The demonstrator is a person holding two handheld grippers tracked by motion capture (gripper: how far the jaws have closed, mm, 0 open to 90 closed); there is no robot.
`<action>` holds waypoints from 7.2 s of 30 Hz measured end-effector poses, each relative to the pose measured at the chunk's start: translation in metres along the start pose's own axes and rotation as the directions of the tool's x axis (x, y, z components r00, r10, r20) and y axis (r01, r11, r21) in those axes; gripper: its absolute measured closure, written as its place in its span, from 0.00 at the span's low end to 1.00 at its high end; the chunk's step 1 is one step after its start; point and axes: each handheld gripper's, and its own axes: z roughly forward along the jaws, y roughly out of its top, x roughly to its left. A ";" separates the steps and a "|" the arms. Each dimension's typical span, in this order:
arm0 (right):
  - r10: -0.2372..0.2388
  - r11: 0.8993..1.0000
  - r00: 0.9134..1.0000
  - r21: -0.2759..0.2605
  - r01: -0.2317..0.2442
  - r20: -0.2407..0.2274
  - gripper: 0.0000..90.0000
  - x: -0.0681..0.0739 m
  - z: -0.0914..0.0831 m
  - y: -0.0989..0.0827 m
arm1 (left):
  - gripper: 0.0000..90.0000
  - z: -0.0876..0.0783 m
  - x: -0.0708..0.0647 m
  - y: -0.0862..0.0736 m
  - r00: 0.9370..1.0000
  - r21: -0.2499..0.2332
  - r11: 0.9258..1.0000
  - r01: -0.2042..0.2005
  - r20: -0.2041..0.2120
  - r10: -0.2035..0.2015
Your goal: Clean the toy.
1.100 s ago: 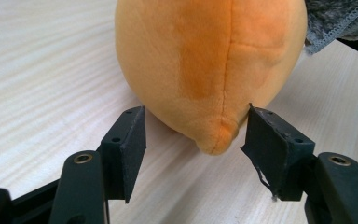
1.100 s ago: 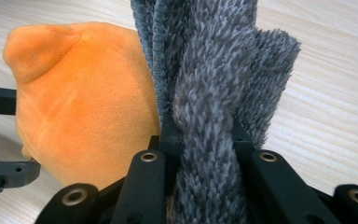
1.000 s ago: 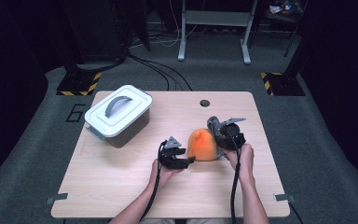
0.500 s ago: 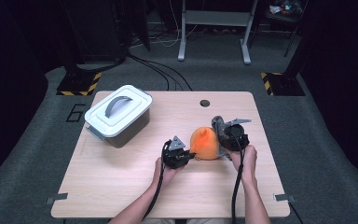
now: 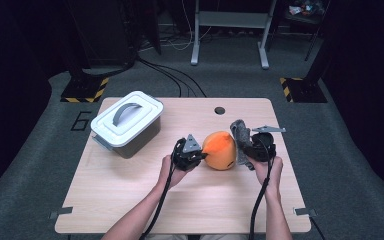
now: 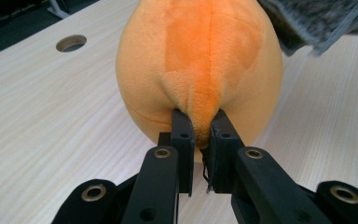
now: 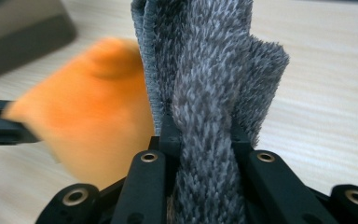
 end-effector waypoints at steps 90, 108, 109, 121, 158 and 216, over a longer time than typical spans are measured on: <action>-0.107 0.994 0.985 0.045 0.101 0.139 0.84 0.019 0.021 0.017 | 0.92 0.014 -0.009 0.023 0.996 0.038 0.997 -0.065 0.061 0.063; -0.095 0.993 0.986 0.076 0.086 0.138 0.84 0.016 0.028 0.009 | 0.73 0.017 -0.010 0.018 0.999 0.018 0.999 -0.034 0.037 0.034; -0.089 0.994 0.987 0.074 0.079 0.135 0.84 0.015 0.028 0.009 | 0.70 0.018 -0.011 0.018 0.999 0.019 0.999 -0.032 0.036 0.032; -0.090 0.993 0.986 0.084 0.079 0.137 0.85 0.014 0.033 0.007 | 0.41 0.031 0.001 0.008 0.995 0.029 0.995 0.100 0.018 -0.101; -0.201 0.975 0.975 0.112 0.190 0.094 0.84 0.041 0.016 0.034 | 0.80 0.019 -0.029 0.015 0.984 0.023 0.984 -0.178 -0.017 0.178; -0.104 0.994 0.984 0.053 0.098 0.147 0.83 0.004 0.015 0.032 | 0.79 0.019 -0.025 0.010 0.988 0.012 0.988 -0.151 -0.011 0.151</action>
